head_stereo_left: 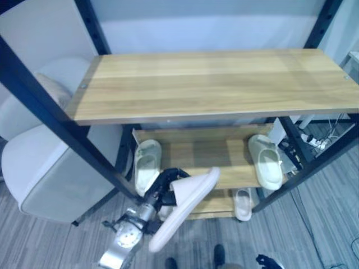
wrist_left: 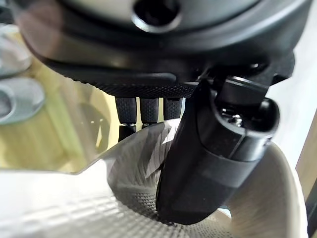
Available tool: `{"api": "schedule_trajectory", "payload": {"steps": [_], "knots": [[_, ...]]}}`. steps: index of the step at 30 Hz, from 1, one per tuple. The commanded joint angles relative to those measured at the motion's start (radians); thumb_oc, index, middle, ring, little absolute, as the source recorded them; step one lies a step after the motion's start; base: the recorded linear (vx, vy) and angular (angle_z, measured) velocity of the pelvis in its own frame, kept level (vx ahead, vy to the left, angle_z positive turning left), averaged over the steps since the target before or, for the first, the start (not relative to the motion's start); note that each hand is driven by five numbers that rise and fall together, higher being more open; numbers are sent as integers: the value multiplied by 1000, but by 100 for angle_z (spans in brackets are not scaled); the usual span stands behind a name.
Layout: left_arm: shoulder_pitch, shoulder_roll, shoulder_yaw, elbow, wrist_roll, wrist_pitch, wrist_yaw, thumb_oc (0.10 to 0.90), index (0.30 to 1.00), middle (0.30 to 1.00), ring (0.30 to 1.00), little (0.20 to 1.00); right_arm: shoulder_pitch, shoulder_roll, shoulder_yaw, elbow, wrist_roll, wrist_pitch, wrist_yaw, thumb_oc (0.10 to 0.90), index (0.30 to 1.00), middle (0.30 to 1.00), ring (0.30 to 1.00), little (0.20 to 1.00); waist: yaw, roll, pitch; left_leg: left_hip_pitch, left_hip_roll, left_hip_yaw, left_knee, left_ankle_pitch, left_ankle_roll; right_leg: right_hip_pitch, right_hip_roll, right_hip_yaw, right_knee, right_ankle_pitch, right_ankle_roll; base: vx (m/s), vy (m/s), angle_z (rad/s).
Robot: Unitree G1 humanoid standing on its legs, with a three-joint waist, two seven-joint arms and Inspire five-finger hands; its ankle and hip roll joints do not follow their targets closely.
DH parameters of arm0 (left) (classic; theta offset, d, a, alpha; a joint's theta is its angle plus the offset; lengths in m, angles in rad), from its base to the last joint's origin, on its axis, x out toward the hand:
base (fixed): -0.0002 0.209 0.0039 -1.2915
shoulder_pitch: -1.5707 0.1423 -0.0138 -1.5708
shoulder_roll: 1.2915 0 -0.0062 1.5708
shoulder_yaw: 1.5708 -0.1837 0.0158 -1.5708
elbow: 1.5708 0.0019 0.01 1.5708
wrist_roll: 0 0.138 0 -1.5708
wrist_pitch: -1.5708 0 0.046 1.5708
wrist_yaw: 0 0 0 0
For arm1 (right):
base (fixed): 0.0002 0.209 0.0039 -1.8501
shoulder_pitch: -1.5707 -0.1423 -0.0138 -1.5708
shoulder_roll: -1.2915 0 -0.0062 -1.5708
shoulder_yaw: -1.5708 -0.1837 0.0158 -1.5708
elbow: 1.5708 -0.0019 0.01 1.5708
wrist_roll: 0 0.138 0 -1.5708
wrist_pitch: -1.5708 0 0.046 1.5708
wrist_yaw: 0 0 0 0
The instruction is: Arrange the slippers neatly on the shoe rack.
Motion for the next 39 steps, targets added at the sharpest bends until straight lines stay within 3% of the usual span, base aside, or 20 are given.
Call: {"api": "schedule_trajectory", "payload": {"steps": [1, 3, 4, 7, 8, 10, 11, 15, 16, 17, 18, 19, 21, 24, 27, 30, 35, 36, 39], "knots": [[-173, 6, -56, -65, -41, -67, -66, 400, 300, 300, 300, 300, -61, -29, 31, 15, 6, -22, 3, 800, 900, 900, 900, 900, 5, -13, 43, -86, 4, -87, 110, -85, -22, 40, -4, -24, 56, -119, 29, -303, -22, 2], [-213, 13, -89, -58, -43, -67, -69, 400, 300, 300, 300, 300, -93, -40, 41, 3, 17, -25, -5, 800, 900, 900, 900, 900, -3, -8, 105, -161, 12, -91, 182, -98, -18, -54, -11, -19, 144, -127, 17, -339, -17, 3], [-218, 13, -89, -55, -43, -69, -69, 400, 300, 300, 300, 300, -96, -41, 40, 3, 17, -24, -5, 800, 900, 900, 900, 900, -3, -7, 104, -171, 12, -92, 190, -101, -18, -64, -11, -19, 153, -130, 17, -217, -6, -1], [-272, 20, -123, -47, -24, -71, -57, 400, 300, 300, 300, 300, -134, -51, 50, -16, 41, -30, -18, 800, 900, 900, 900, 900, -11, -1, 153, -325, 20, -96, 312, -117, -7, -225, -14, -12, 288, -147, 1, -286, -10, -2], [-300, 10, -134, -27, -5, -71, -44, 400, 300, 300, 300, 300, -145, -52, 52, -30, 56, -35, -25, 800, 900, 900, 900, 900, -11, 5, 148, -426, 27, -97, 386, -124, 1, -325, -21, -13, 381, -173, -7, -305, -31, -4], [-314, 2, -139, -13, 11, -76, -34, 400, 300, 300, 300, 300, -153, -54, 49, -34, 66, -37, -31, 800, 900, 900, 900, 900, -10, 9, 140, -487, 29, -98, 435, -137, 6, -378, -23, -11, 426, -194, -13, -202, -19, -5], [-351, -8, -148, -5, 36, -86, -6, 400, 300, 300, 300, 300, -169, -61, 45, -49, 89, -48, -47, 800, 900, 900, 900, 900, -17, 18, 164, -573, 40, -93, 518, -150, 12, -471, -31, -11, 515, -214, -21, -132, -6, -15], [-418, -20, -145, -2, 68, -107, 49, 400, 300, 300, 300, 300, -197, -74, 36, -107, 119, -70, -84, 800, 900, 900, 900, 900, -25, 30, 177, -742, 76, -87, 682, -196, 17, -644, -35, 0, 672, -265, -33, -164, -8, -13], [-477, -21, -138, -6, 94, -121, 94, 400, 300, 300, 300, 300, -229, -84, 32, -154, 139, -93, -109, 800, 900, 900, 900, 900, -37, 34, 191, -851, 97, -81, 785, -221, 22, -756, -34, 15, 754, -281, -37, -170, -1, -33], [-479, -22, -139, -5, 94, -121, 94, 400, 300, 300, 300, 300, -230, -84, 31, -154, 139, -93, -109, 800, 900, 900, 900, 900, -36, 35, 185, -862, 98, -82, 793, -224, 22, -767, -33, 16, 760, -283, -37, -173, 13, -15], [-521, -18, -126, -13, 111, -131, 132, 400, 300, 300, 300, 300, -252, -91, 25, -192, 153, -102, -129, 800, 900, 900, 900, 900, -41, 39, 190, -918, 107, -83, 839, -242, 28, -831, -33, 25, 808, -297, -39, -38, 65, -17], [-591, -1, -109, -21, 159, -140, 180, 400, 300, 300, 300, 300, -274, -104, 18, -272, 166, -128, -149, 800, 900, 900, 900, 900, -53, 46, 186, -1020, 128, -96, 958, -315, 28, -933, -27, 50, 906, -350, -26, -82, 98, -32], [-718, 33, -80, -7, 245, -145, 277, 400, 300, 300, 300, 300, -293, -136, 8, -402, 161, -157, -187, 800, 900, 900, 900, 900, -69, 58, 181, -1183, 157, -123, 1111, -382, 59, -1099, -13, 69, 1034, -388, -15, -57, 108, -64], [-765, 40, -73, 6, 261, -142, 311, 400, 300, 300, 300, 300, -308, -144, 7, -427, 159, -163, -199, 800, 900, 900, 900, 900, -72, 63, 174, -1246, 165, -136, 1170, -406, 68, -1161, -8, 74, 1085, -406, -16, -16, 28, -31], [-907, 88, -42, 36, 298, -137, 420, 400, 300, 300, 300, 300, -329, -173, -1, -538, 170, -189, -222, 800, 900, 900, 900, 900, -86, 70, 184, -1398, 182, -173, 1335, -469, 98, -1323, -2, 84, 1248, -454, -11, 29, 39, -29], [-984, 119, -35, 44, 326, -128, 479, 400, 300, 300, 300, 300, -342, -183, -4, -572, 160, -200, -234, 800, 900, 900, 900, 900, -87, 75, 187, -1473, 187, -186, 1424, -509, 103, -1392, 0, 82, 1328, -494, -11, 65, 10, -5], [-1150, 211, -48, 97, 398, -81, 606, 400, 300, 300, 300, 300, -359, -232, -6, -693, 150, -226, -246, 800, 900, 900, 900, 900, -92, 74, 230, -1637, 202, -228, 1698, -608, 105, -1562, -6, 81, 1610, -594, -8, 144, 4, -5], [-1151, 211, -48, 98, 398, -81, 607, 400, 300, 300, 300, 300, -359, -232, -7, -693, 150, -225, -246, 800, 900, 900, 900, 900, -92, 75, 229, -1640, 202, -230, 1701, -609, 105, -1565, -7, 81, 1613, -596, -8, 137, 10, -3], [-1225, 256, -63, 139, 438, -44, 667, 400, 300, 300, 300, 300, -365, -268, -15, -786, 156, -248, -257, 800, 900, 900, 900, 900, -101, 81, 308, -1670, 201, -274, 1862, -664, 108, -1574, -16, 69, 1768, -659, -17, 122, 34, -1]]}}
